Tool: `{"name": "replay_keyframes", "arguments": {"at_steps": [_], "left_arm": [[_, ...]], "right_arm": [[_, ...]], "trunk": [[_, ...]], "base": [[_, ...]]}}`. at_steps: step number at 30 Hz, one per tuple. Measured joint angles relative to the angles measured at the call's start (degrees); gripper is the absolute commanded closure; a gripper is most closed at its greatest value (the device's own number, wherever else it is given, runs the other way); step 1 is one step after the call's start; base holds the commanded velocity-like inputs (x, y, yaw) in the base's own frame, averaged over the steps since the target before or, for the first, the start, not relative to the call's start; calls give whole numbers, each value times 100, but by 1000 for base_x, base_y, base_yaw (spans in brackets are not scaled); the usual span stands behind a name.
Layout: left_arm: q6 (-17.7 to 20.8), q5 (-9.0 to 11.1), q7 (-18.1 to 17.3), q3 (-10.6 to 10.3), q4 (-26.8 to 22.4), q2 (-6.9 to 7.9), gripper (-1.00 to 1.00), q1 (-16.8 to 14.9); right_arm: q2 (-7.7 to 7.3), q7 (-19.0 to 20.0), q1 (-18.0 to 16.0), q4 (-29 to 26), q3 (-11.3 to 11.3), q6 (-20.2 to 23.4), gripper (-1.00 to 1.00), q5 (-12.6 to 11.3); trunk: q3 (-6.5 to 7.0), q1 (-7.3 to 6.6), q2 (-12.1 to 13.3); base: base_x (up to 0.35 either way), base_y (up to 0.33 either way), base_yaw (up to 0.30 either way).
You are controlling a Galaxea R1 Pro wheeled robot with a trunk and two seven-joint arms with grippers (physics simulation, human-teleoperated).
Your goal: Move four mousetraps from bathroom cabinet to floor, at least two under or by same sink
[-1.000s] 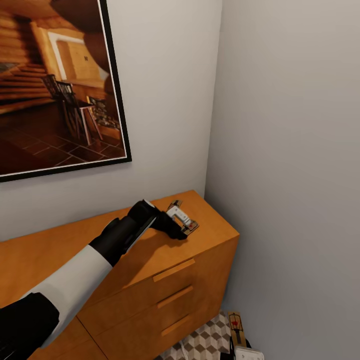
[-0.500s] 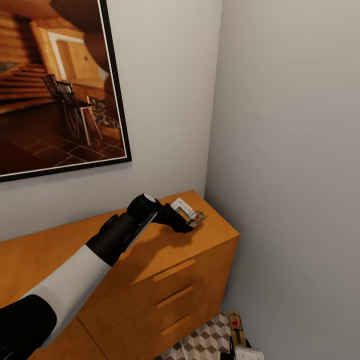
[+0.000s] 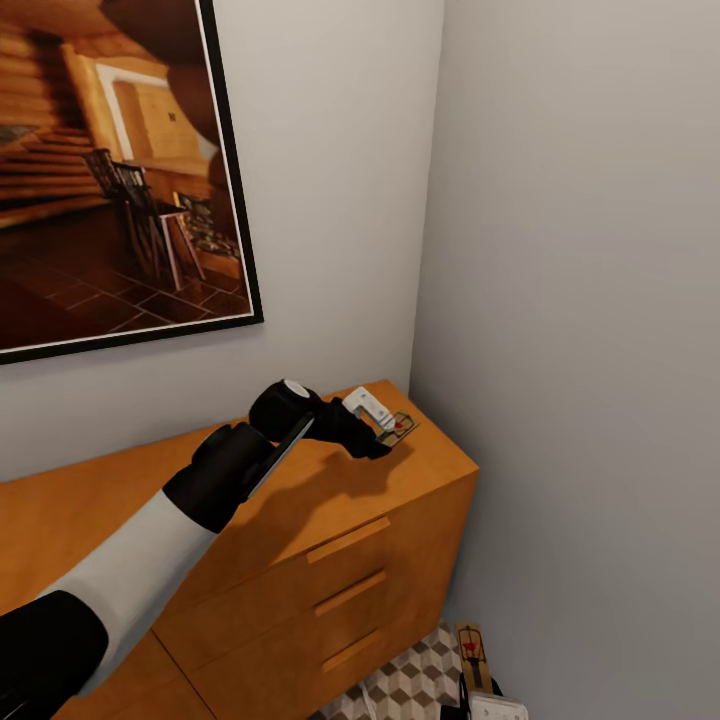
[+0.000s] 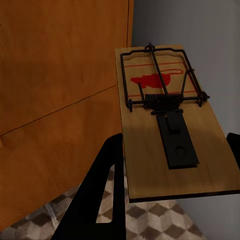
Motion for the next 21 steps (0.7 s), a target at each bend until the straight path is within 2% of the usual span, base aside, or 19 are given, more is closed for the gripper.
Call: {"name": "replay_keyframes", "arguments": {"at_steps": [5,21], "left_arm": [[9,6,-2,-7,-19,52,100,0],[11,16,0,-13,28,73,100,2]], "right_arm": [[0,0,-2,0,0,0,100,0],[4,-2,0,0,-2,0,100,-1]], "trunk": [[0,3,0],[0,4,0]], "base": [[-240,0,0],[-333,0,0]]}}
